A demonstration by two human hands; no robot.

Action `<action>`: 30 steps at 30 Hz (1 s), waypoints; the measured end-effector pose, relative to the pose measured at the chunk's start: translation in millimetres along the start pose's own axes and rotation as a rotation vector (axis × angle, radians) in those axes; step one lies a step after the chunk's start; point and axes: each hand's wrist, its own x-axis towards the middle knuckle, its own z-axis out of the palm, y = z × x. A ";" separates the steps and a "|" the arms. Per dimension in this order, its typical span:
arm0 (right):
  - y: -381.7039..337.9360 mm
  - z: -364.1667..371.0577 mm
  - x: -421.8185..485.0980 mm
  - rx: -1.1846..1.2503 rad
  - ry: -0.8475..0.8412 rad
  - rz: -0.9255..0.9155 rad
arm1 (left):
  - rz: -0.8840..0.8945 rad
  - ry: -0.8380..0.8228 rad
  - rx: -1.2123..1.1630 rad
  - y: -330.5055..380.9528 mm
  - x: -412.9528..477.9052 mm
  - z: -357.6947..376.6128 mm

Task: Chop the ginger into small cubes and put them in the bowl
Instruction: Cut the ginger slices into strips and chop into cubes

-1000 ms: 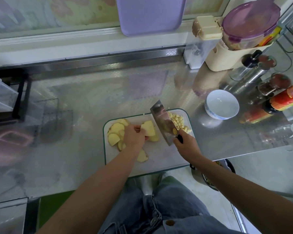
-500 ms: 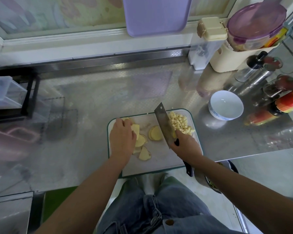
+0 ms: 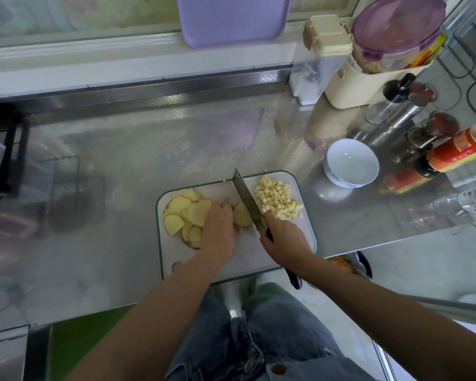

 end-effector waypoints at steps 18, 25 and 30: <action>13.7 -15.2 -2.8 -0.054 0.024 0.007 | -0.301 0.036 -0.269 21.7 3.6 -0.7; 11.8 -12.0 -5.5 -0.067 -0.034 -0.007 | -0.359 0.012 -0.311 22.0 4.9 -1.0; 10.0 -12.0 -4.5 -0.071 -0.072 0.000 | -0.373 0.020 -0.341 22.7 4.4 -0.6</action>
